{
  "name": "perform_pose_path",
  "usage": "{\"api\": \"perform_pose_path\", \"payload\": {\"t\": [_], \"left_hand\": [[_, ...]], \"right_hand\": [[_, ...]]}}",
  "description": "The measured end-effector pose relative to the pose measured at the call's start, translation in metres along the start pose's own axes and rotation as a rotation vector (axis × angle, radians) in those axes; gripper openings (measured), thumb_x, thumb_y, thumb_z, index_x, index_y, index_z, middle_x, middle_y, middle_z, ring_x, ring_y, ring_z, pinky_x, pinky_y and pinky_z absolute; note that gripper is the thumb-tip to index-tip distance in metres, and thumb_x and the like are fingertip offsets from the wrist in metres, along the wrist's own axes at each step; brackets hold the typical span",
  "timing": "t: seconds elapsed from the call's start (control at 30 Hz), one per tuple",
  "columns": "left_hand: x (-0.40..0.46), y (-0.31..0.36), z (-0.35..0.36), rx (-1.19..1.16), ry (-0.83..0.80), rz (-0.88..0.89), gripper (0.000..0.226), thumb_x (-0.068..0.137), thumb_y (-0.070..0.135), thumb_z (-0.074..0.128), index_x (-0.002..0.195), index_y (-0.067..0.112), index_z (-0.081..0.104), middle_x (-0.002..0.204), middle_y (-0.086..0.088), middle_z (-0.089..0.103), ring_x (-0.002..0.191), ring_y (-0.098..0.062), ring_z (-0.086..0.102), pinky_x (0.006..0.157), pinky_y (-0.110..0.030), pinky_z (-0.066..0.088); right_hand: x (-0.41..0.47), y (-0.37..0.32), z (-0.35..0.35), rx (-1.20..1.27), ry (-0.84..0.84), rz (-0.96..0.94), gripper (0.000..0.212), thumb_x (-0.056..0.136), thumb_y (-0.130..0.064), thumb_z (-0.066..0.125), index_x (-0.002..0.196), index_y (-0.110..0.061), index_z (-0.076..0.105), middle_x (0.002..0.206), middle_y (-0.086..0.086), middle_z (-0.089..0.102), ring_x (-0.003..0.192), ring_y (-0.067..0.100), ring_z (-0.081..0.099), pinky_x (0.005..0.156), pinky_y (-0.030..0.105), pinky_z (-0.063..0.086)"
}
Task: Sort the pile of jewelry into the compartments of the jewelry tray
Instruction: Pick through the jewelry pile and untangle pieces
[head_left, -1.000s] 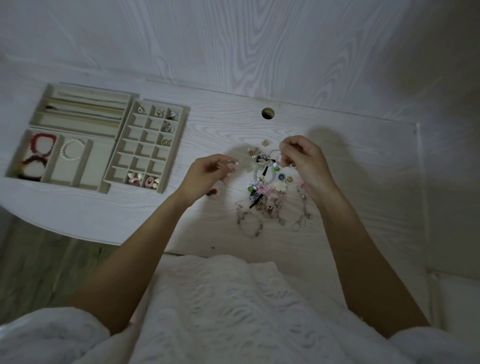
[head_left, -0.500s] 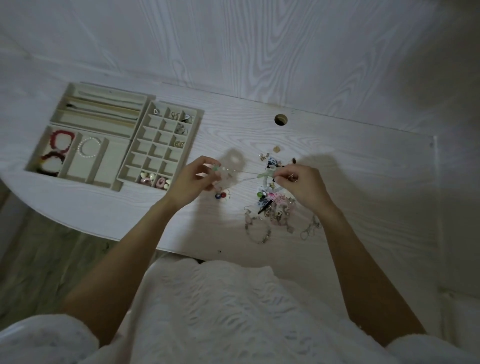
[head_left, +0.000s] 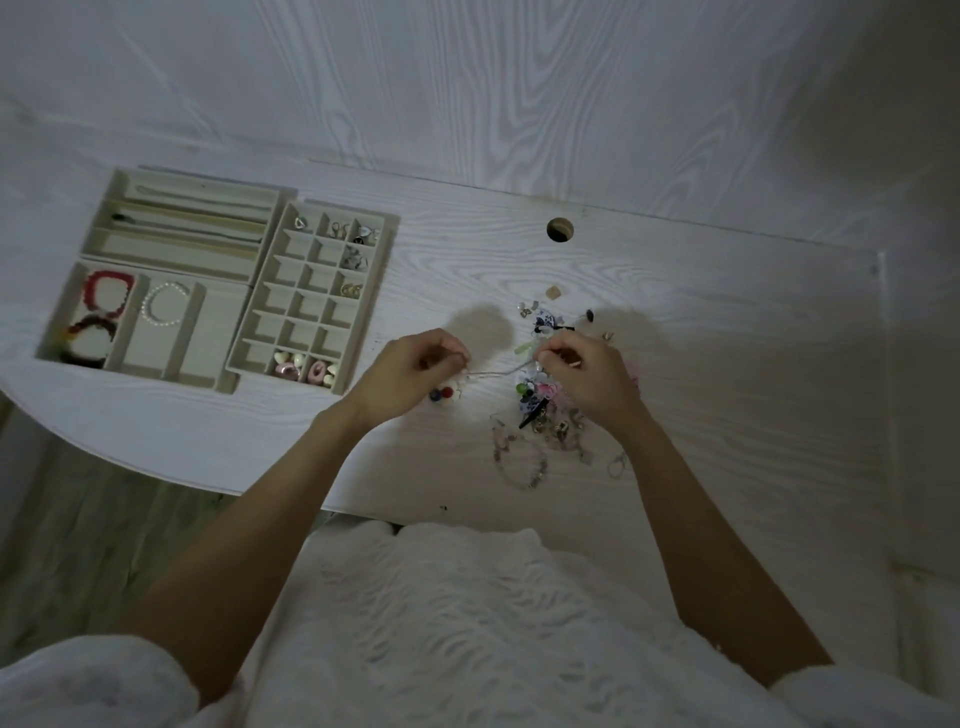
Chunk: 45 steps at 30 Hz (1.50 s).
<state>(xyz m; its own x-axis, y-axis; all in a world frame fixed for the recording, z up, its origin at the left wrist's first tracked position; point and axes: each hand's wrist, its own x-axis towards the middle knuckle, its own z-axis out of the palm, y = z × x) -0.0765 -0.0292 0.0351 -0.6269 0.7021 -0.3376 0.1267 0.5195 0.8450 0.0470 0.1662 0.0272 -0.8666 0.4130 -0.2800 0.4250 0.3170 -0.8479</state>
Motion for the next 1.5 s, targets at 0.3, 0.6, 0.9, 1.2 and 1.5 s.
{"api": "perform_pose_path", "payload": {"t": [0.3, 0.6, 0.9, 1.2, 1.5], "left_hand": [[0.008, 0.0, 0.011, 0.143, -0.291, 0.088, 0.005, 0.093, 0.013, 0.058, 0.096, 0.012, 0.062, 0.088, 0.005, 0.071, 0.078, 0.002, 0.061, 0.066, -0.009, 0.039], [0.004, -0.014, -0.001, 0.262, -0.22, 0.038, 0.006, 0.089, 0.018, 0.061, 0.089, 0.024, 0.065, 0.082, 0.008, 0.067, 0.073, -0.006, 0.057, 0.069, -0.019, 0.04], [-0.007, 0.002, 0.006, -0.225, -0.192, -0.075, 0.012, 0.095, 0.013, 0.055, 0.092, 0.007, 0.064, 0.077, 0.01, 0.062, 0.074, -0.003, 0.055, 0.069, -0.016, 0.046], [-0.006, -0.001, 0.008, 0.007, -0.15, -0.101, 0.009, 0.087, 0.018, 0.066, 0.09, 0.024, 0.071, 0.091, 0.011, 0.07, 0.084, -0.001, 0.062, 0.079, -0.016, 0.046], [-0.004, 0.007, 0.008, 0.035, -0.156, -0.03, 0.016, 0.093, 0.02, 0.058, 0.082, 0.029, 0.064, 0.083, 0.014, 0.064, 0.08, -0.016, 0.059, 0.076, -0.021, 0.044]], "right_hand": [[0.006, -0.017, 0.021, 0.531, -0.042, 0.109, 0.017, 0.1, -0.006, 0.038, 0.088, -0.008, 0.05, 0.092, 0.017, 0.065, 0.075, 0.023, 0.066, 0.063, 0.024, 0.054], [0.005, -0.013, 0.01, 0.394, 0.052, 0.035, 0.013, 0.099, -0.008, 0.043, 0.092, -0.009, 0.054, 0.087, 0.006, 0.068, 0.072, 0.016, 0.067, 0.063, 0.024, 0.053], [0.003, -0.037, 0.012, 0.631, -0.075, 0.06, 0.019, 0.103, -0.011, 0.03, 0.089, -0.01, 0.042, 0.084, 0.017, 0.064, 0.069, 0.022, 0.067, 0.062, 0.027, 0.054], [0.005, -0.037, 0.014, 0.573, -0.06, -0.037, 0.022, 0.103, -0.008, 0.027, 0.086, -0.012, 0.041, 0.078, 0.013, 0.06, 0.064, 0.02, 0.059, 0.062, 0.028, 0.049], [0.0, -0.047, 0.009, 0.592, -0.103, -0.071, 0.019, 0.101, -0.005, 0.032, 0.085, -0.009, 0.043, 0.077, 0.014, 0.059, 0.065, 0.02, 0.058, 0.064, 0.03, 0.049]]}}
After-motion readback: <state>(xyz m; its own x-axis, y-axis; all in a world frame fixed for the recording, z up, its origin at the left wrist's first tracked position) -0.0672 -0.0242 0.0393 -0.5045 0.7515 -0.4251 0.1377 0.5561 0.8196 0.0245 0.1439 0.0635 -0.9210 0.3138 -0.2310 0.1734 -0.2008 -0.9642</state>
